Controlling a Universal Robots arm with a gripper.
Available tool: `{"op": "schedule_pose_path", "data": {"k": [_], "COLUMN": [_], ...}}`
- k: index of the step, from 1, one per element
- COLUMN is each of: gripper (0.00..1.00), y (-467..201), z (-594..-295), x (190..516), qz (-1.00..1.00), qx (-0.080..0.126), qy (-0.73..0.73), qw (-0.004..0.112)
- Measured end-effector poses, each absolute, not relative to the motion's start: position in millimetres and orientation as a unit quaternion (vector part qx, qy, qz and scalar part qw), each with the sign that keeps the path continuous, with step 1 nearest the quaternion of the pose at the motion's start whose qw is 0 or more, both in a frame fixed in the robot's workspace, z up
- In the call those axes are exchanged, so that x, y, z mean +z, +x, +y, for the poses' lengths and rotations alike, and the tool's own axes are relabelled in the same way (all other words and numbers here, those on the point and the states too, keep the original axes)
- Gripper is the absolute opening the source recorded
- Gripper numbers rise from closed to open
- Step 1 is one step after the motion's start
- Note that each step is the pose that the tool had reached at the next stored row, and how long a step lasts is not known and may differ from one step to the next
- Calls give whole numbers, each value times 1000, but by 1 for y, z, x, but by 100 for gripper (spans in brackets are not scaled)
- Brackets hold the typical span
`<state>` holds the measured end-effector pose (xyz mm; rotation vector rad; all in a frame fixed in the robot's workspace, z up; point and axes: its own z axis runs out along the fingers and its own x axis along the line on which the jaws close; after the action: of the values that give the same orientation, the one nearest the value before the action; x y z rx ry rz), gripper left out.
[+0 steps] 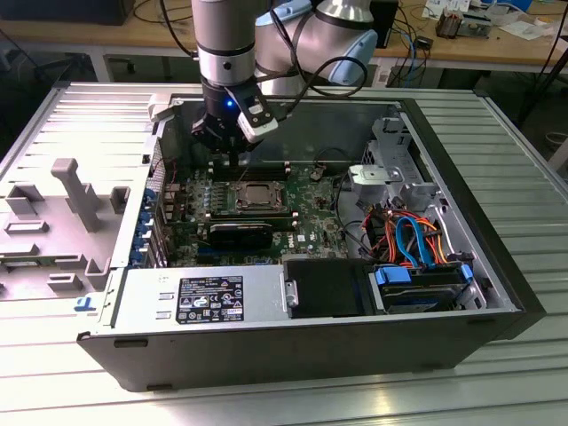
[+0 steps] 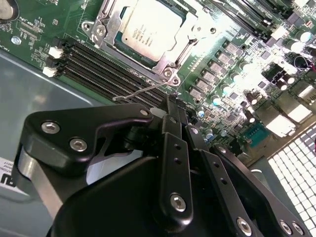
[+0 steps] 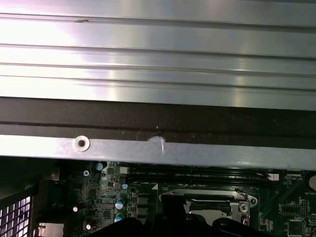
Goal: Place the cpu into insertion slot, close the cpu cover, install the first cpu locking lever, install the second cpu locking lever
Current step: 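Install the first cpu locking lever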
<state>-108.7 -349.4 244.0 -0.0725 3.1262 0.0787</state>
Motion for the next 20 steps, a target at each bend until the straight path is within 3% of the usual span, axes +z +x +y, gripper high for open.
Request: {"op": "schedule_pose_path", "data": {"k": [20], "gripper": [11], "y": [-103], "z": [-339], "x": [225], "qz": [999], "qx": [19], "qy": [-39], "qw": [6]}}
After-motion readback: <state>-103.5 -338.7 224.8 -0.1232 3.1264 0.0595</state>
